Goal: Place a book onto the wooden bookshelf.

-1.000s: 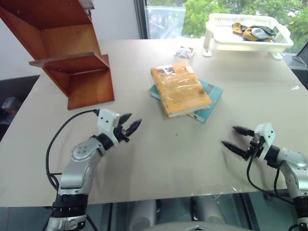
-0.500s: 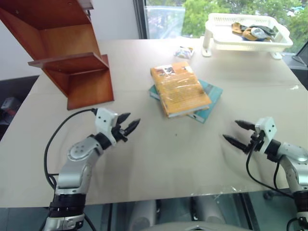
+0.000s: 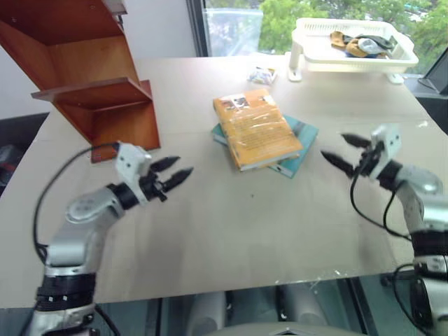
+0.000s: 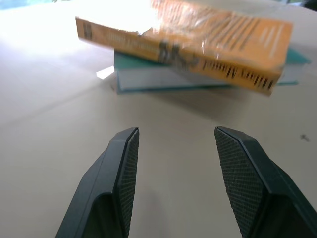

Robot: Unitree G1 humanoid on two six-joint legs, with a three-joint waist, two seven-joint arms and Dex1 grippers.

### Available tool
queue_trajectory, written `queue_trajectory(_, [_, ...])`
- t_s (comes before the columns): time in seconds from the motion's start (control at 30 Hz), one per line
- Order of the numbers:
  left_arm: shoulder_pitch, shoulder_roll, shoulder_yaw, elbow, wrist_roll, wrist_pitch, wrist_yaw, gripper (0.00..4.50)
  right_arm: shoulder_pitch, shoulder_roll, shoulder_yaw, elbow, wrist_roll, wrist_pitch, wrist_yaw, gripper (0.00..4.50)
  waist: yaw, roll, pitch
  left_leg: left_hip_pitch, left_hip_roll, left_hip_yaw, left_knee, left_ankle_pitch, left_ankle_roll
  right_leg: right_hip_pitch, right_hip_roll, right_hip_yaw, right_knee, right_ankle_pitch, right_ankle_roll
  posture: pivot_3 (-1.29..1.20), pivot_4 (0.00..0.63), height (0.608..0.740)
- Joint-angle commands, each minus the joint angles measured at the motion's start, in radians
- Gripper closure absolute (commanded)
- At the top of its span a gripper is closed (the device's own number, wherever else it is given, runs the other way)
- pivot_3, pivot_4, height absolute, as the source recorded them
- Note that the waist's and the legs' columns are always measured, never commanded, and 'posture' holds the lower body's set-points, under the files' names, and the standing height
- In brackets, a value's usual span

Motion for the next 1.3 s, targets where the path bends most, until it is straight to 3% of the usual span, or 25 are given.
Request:
queue_trajectory(0.03, [-0.014, 0.115, 0.085, -0.048, -0.078, 0.064, -0.104, 1.96, -0.124, 0.025, -0.001, 0.145, -0.014, 0.004, -0.015, 0.00, -0.002, 0.000, 0.000, 0.000, -0.001, 0.000, -0.001, 0.000, 0.000, 0.000, -0.001, 0.000, -0.001, 0.000, 0.000, 0.00, 0.150, 0.740])
queue_trajectory(0.17, [0.009, 0.245, 0.180, -0.082, -0.130, 0.135, -0.187, 1.96, -0.275, 0.064, 0.045, 0.342, -0.089, 0.006, -0.060, 0.00, -0.008, -0.002, 0.002, -0.001, -0.001, 0.001, -0.003, 0.002, -0.003, -0.002, -0.002, 0.000, -0.003, 0.000, 0.000, 0.00, 0.150, 0.740])
queue_trajectory(0.33, [0.088, 0.334, 0.328, -0.122, -0.173, 0.204, -0.260, 1.96, -0.391, 0.120, 0.062, 0.551, -0.143, -0.064, -0.066, 0.00, -0.012, -0.002, 0.002, -0.004, -0.001, 0.003, -0.008, 0.003, -0.005, -0.006, -0.002, 0.001, -0.005, 0.000, 0.000, 0.00, 0.150, 0.740])
queue_trajectory(0.53, [0.155, 0.349, 0.479, -0.161, -0.221, 0.284, -0.284, 1.96, -0.499, 0.149, 0.062, 0.758, -0.203, -0.143, -0.094, 0.00, -0.012, -0.002, 0.002, -0.004, -0.001, 0.003, -0.012, 0.003, -0.006, -0.007, -0.002, 0.001, -0.009, 0.000, 0.000, 0.00, 0.150, 0.740])
queue_trajectory(0.73, [0.207, 0.327, 0.525, -0.189, -0.203, 0.291, -0.261, 1.96, -0.558, 0.154, 0.044, 0.849, -0.239, -0.161, -0.130, 0.00, -0.011, -0.002, 0.002, -0.004, -0.001, 0.003, -0.012, 0.004, -0.007, -0.006, -0.002, 0.000, -0.009, 0.000, 0.000, 0.00, 0.150, 0.740])
queue_trajectory(0.83, [0.213, 0.312, 0.528, -0.196, -0.206, 0.291, -0.244, 1.96, -0.568, 0.154, 0.045, 0.868, -0.252, -0.150, -0.093, 0.00, -0.012, -0.002, 0.002, -0.004, -0.001, 0.003, -0.012, 0.004, -0.007, -0.006, -0.002, 0.000, -0.009, 0.000, 0.000, 0.00, 0.150, 0.740])
queue_trajectory(1.1, [0.222, 0.308, 0.509, -0.167, -0.162, 0.250, -0.239, 1.96, -0.546, 0.162, 0.160, 0.864, -0.363, -0.172, 0.222, 0.00, -0.022, -0.002, 0.002, -0.003, -0.001, 0.003, -0.013, 0.004, -0.007, -0.006, -0.002, 0.001, -0.009, 0.000, 0.000, 0.00, 0.150, 0.740])
queue_trajectory(1.3, [0.233, 0.298, 0.511, -0.169, -0.152, 0.242, -0.237, 1.96, -0.512, 0.175, 0.180, 0.852, -0.390, -0.218, 0.272, 0.00, -0.033, -0.002, 0.002, -0.003, -0.001, 0.003, -0.013, 0.004, -0.007, -0.006, -0.002, 0.000, -0.009, 0.000, 0.000, 0.00, 0.150, 0.740])
